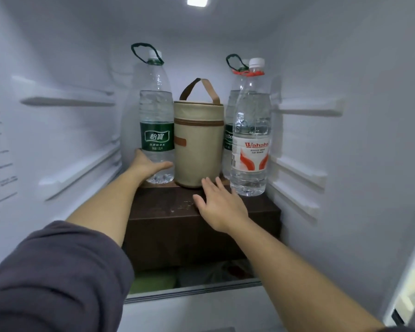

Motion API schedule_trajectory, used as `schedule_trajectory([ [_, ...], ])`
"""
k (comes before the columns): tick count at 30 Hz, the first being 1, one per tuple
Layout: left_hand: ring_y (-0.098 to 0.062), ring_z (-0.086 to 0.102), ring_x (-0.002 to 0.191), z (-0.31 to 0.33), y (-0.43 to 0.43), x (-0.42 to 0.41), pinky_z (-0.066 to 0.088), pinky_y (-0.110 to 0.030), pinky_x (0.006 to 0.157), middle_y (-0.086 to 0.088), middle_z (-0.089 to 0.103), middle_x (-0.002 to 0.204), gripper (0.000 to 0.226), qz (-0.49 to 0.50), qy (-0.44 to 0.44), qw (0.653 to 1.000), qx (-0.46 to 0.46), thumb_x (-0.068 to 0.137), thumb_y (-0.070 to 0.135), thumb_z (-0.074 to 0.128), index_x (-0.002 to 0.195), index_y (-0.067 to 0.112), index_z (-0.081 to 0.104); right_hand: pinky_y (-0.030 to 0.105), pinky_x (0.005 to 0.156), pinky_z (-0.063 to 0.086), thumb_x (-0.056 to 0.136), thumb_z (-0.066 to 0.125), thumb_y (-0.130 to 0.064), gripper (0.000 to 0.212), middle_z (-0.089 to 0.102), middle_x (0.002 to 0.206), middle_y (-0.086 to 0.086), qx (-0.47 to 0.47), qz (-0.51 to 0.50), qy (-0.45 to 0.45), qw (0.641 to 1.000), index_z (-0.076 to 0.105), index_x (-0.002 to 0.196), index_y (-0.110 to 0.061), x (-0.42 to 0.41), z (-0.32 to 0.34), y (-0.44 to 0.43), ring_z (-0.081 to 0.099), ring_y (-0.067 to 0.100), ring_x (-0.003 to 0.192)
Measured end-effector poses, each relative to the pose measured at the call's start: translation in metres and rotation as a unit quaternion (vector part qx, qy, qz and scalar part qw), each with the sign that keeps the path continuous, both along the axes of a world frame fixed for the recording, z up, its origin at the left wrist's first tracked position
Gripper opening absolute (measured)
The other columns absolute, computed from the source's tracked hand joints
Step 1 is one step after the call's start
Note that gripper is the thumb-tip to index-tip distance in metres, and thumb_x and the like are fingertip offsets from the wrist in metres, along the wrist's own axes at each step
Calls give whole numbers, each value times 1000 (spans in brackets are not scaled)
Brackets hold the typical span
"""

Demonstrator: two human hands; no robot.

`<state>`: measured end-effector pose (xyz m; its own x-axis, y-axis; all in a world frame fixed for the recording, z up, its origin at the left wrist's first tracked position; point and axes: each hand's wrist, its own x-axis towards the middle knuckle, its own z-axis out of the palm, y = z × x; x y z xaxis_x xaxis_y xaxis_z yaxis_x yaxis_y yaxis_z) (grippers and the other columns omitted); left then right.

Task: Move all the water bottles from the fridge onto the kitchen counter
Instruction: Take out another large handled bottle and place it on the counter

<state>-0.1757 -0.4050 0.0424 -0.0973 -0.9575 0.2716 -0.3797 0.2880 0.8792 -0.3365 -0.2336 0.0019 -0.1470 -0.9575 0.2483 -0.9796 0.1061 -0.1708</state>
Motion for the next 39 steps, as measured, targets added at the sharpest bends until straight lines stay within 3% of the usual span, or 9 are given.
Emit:
schedule_trajectory([
  [7, -18, 64, 105, -20, -28, 19, 54, -41, 92, 2, 66, 114, 113, -31, 15, 999, -7, 28, 64, 90, 124, 21, 51, 49, 123, 7, 103, 21, -50, 63, 6, 165, -4, -7, -2, -2, 1000, 9, 157, -21, 1, 0, 2, -1, 17, 152],
  [11, -11, 67, 93, -12, 45, 29, 56, -32, 84, 7, 69, 100, 81, -34, 28, 999, -26, 41, 49, 95, 108, 26, 57, 49, 122, 8, 103, 22, -50, 63, 8, 165, -3, -6, -2, -4, 1000, 10, 157, -20, 3, 2, 4, 1, 18, 152],
  [16, -9, 65, 103, -29, 78, 41, 52, -39, 96, 11, 67, 115, 107, -43, 5, 998, -38, 34, 73, 85, 125, 28, 51, 49, 122, 7, 103, 22, -49, 63, 9, 165, -2, 2, -2, -4, 1000, 10, 157, -19, 5, 5, 9, 1, 18, 152],
  [18, -8, 65, 103, -31, 98, 41, 52, -39, 95, 13, 67, 115, 103, -35, -2, 998, -44, 36, 77, 81, 123, 31, 52, 48, 123, 6, 104, 22, -48, 62, 9, 165, -1, 4, -4, -6, 1000, 10, 157, -18, 6, 5, 10, 1, 18, 152],
  [22, -14, 60, 108, -39, 126, 33, 47, -32, 94, 12, 59, 113, 78, -8, 28, 998, -52, 64, 52, 82, 127, 26, 44, 48, 123, 7, 104, 23, -47, 62, 9, 165, 1, 6, -7, -8, 1000, 10, 157, -17, 8, 5, 12, 1, 18, 152],
  [28, -21, 58, 110, -42, 133, 30, 48, -50, 96, 13, 59, 111, 75, 20, 9, 998, -50, 55, 71, 68, 115, 38, 38, 45, 123, 9, 105, 27, -45, 62, 8, 165, 3, -1, -5, -23, 1000, 9, 157, -17, 11, 8, 16, 2, 18, 152],
  [31, -22, 59, 108, -42, 134, 30, 48, -50, 95, 10, 60, 114, 75, 30, -5, 998, -61, 58, 70, 68, 118, 36, 37, 41, 120, 14, 105, 33, -36, 59, 11, 164, 6, -36, 11, -128, 991, 13, 157, -17, 11, 15, 21, 10, 22, 151],
  [36, -23, 59, 107, -42, 135, 28, 49, -49, 94, 8, 60, 115, 75, 31, -18, 997, -62, 64, 66, 71, 121, 33, 37, 30, 105, 31, 103, 44, -32, 54, 37, 154, 3, -200, 40, -381, 902, 29, 153, -18, 24, 72, 32, 35, 20, 141],
  [39, -23, 60, 106, -43, 134, 28, 50, -49, 93, 9, 59, 114, 79, 29, -21, 998, -59, 59, 70, 69, 121, 34, 35, 45, 111, 38, 96, 54, -46, 72, 38, 152, 4, -216, 95, -454, 859, 22, 154, -19, 41, 125, 29, 39, 23, 137],
])
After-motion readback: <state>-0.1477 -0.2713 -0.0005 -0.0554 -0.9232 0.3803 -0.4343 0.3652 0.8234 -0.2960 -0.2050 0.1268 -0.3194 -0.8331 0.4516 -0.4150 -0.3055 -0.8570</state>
